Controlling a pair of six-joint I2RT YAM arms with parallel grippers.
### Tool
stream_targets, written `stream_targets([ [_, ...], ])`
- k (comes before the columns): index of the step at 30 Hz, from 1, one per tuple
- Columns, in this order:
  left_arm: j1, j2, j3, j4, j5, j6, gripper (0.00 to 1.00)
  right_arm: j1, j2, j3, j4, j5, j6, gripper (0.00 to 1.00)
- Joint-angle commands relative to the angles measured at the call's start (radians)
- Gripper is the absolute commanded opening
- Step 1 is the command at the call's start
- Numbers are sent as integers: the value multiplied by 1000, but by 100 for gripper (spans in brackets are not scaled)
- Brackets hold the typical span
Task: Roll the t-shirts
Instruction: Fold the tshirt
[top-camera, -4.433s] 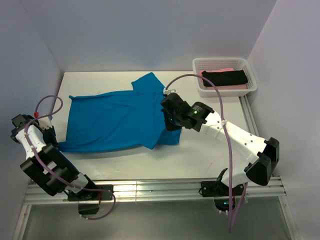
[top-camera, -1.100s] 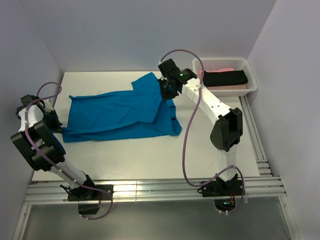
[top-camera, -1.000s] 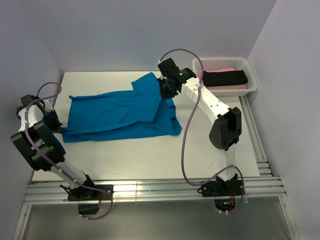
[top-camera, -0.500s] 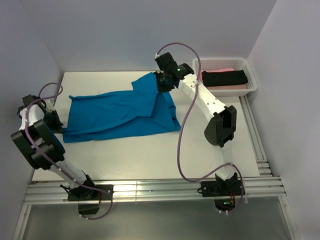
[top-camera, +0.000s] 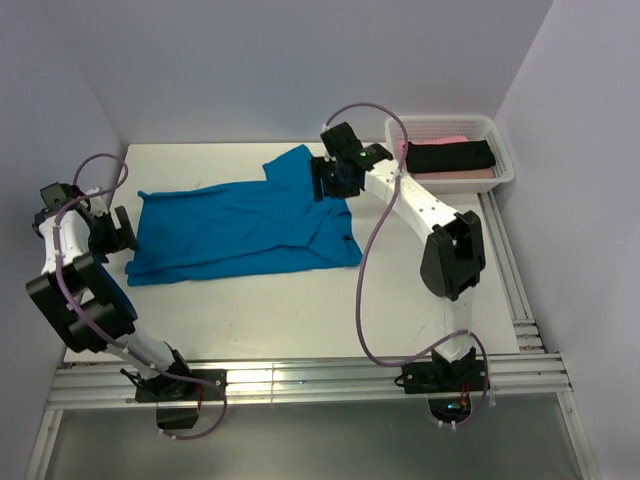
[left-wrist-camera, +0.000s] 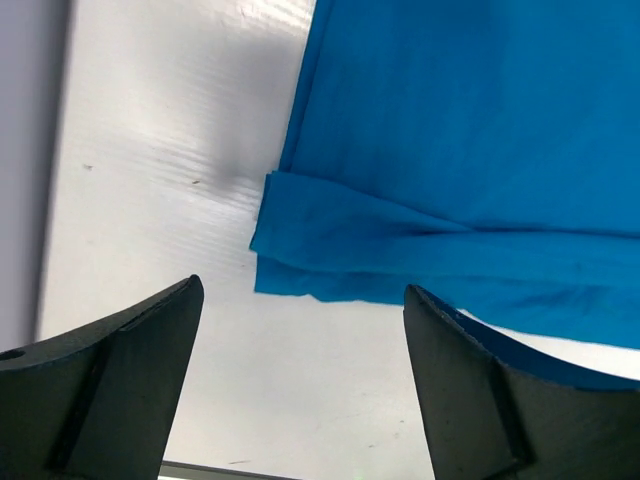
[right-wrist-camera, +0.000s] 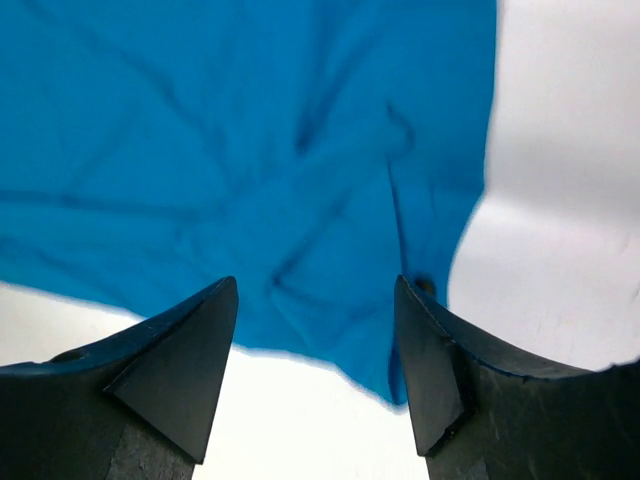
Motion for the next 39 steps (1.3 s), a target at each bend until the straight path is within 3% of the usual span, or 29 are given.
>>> stream_targets([
  [1, 1, -129, -30, 36, 40, 103, 87, -4, -164, -159, 82, -38, 41, 71],
  [8, 22, -250, -252, 97, 149, 333, 87, -2, -439, -717, 265, -81, 91, 68],
  [14, 80, -229, -344, 87, 244, 484, 85, 2, -502, -920, 409, -126, 52, 66],
  [22, 136, -178, -351, 77, 284, 545, 84, 10, -474, -954, 553, -126, -47, 64],
  [29, 145, -156, -364, 108, 272, 558, 84, 10, -373, -893, 541, -115, -89, 56],
  [39, 163, -115, -337, 96, 291, 594, 83, 11, -347, -930, 561, -113, -87, 53],
])
